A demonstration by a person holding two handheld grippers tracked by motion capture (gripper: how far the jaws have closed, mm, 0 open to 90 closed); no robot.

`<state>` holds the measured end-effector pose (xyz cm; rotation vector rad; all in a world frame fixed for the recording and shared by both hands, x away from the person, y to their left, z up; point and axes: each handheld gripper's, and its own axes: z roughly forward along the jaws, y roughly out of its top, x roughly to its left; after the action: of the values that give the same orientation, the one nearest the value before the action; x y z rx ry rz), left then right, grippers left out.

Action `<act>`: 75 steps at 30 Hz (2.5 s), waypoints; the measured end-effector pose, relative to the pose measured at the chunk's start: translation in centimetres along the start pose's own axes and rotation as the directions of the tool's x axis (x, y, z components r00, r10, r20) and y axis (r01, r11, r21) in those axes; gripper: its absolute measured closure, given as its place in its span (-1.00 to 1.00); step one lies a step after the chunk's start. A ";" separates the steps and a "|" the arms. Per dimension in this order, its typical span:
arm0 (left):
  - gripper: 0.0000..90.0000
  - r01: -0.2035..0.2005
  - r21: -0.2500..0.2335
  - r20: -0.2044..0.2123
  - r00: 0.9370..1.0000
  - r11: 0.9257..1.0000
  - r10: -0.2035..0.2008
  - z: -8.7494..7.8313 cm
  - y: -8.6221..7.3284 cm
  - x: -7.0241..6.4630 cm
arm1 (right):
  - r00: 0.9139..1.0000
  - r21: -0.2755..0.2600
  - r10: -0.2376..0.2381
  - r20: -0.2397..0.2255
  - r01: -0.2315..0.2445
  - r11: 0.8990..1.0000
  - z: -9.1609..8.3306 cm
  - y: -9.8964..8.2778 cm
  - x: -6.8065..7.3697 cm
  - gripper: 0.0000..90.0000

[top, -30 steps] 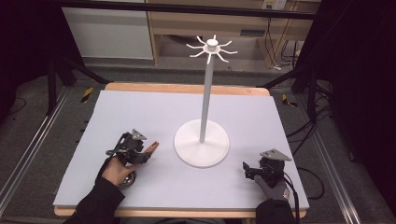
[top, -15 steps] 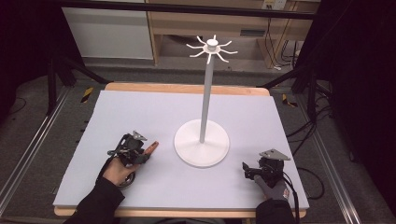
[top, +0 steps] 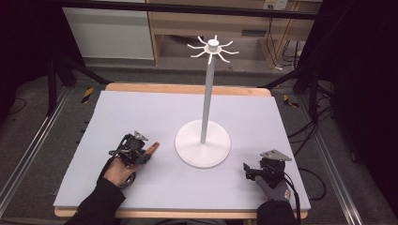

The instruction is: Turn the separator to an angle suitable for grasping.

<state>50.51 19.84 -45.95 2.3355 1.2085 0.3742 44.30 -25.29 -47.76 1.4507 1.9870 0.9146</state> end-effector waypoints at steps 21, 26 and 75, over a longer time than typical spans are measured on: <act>0.49 0.022 -0.117 0.028 0.999 0.993 -0.018 -3.2 -0.4 0.7 | 1.000 0.000 -0.002 -0.002 0.002 1.000 -0.1 0.0 -0.1 -0.86; 0.49 0.031 -0.141 0.036 0.999 0.990 -0.026 -4.2 -0.5 0.9 | 1.000 0.000 0.000 -0.002 0.000 1.000 0.0 0.0 -0.1 -0.86; 0.50 0.123 -0.558 0.056 0.992 0.821 -0.111 -12.2 -0.9 1.6 | 1.000 -0.020 0.008 0.006 -0.008 1.000 -0.2 0.2 -0.3 -0.87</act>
<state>45.35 25.09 -36.10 1.7429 1.0457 0.5737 44.34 -25.53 -47.52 1.4501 1.9634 0.9296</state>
